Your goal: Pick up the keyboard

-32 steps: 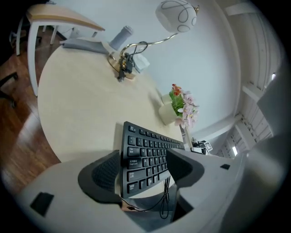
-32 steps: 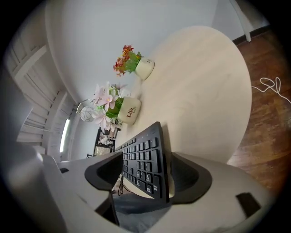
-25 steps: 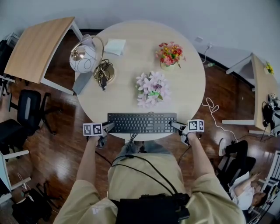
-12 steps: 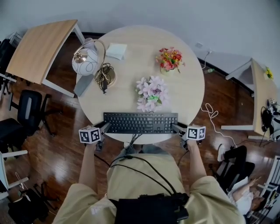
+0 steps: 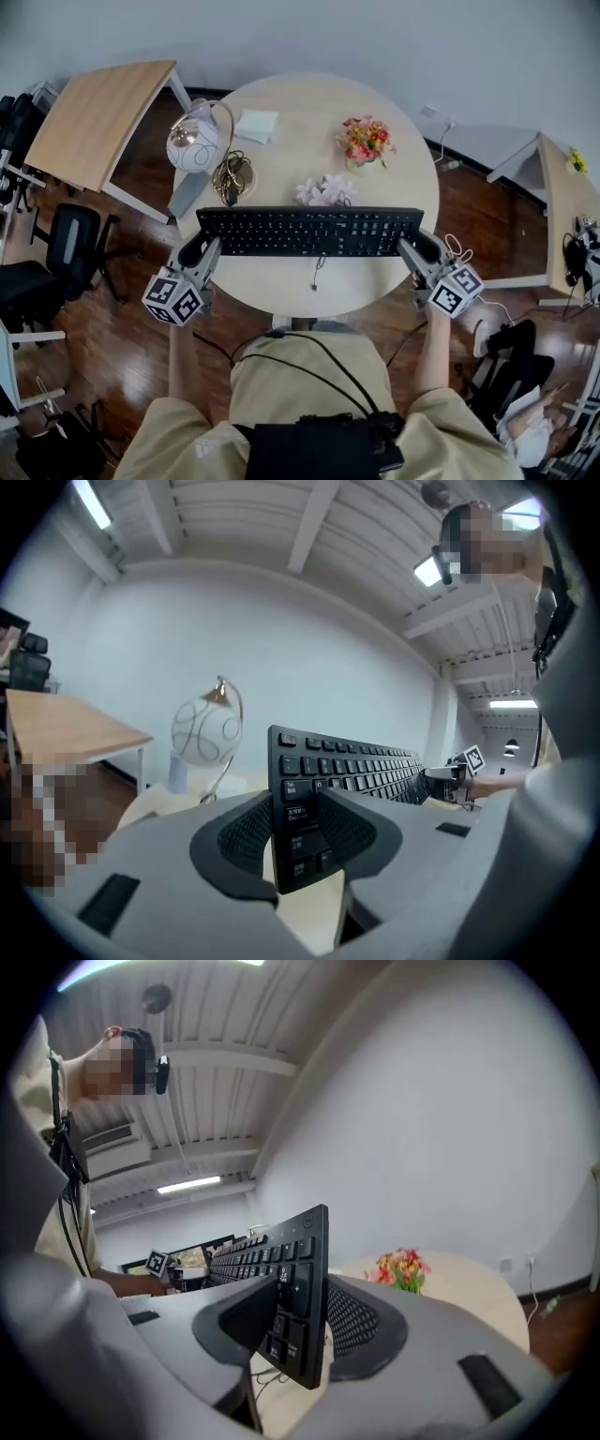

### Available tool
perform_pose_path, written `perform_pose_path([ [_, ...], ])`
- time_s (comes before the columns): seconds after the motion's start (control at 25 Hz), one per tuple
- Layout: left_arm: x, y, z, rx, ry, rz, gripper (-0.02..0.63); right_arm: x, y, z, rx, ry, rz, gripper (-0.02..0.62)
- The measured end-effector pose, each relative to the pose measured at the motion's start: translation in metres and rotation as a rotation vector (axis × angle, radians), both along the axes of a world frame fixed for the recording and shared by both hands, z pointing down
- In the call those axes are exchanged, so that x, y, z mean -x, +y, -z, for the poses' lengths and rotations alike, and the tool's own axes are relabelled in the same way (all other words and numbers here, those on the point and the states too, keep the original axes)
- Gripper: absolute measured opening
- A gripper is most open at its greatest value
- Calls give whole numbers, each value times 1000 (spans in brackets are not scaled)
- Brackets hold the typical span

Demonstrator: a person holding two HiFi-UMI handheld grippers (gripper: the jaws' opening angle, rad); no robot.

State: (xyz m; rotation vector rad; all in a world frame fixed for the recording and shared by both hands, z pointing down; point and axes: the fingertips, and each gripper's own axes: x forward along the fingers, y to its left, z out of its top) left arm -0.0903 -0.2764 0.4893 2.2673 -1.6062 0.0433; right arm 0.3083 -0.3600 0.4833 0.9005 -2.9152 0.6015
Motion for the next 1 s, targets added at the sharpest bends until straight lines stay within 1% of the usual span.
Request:
perform_pose_path([
  [0.08, 1, -13, 28, -68, -4, 2, 129, -1, -9, 35, -78, -5, -23, 172],
  [0.2, 0, -26, 63, -148, -9, 4, 129, -2, -21, 79, -197, -7, -52, 170],
  [0.28, -1, -31, 85, -198, -25, 1, 129, -4, -26, 100, -251, -19, -67, 170],
  [0.36, -2, -33, 103, -239, -43, -2, 129, -10, -28, 118, -285, -29, -100, 170],
  [0.44, -3, -35, 118, -270, -55, -1, 129, -13, -29, 129, -308, -39, -114, 170],
  [0.56, -3, -35, 128, -290, -66, -1, 129, -10, -26, 133, -324, -52, -94, 170],
  [0.68, -1, -35, 128, -292, -69, 2, 130, -6, -25, 133, -327, -54, -81, 170],
  [0.84, 3, -33, 127, -289, -68, 11, 129, -6, -28, 136, -335, -48, -108, 170],
  [1.0, 6, -32, 128, -290, -65, 17, 129, 0, -26, 138, -340, -45, -78, 170],
])
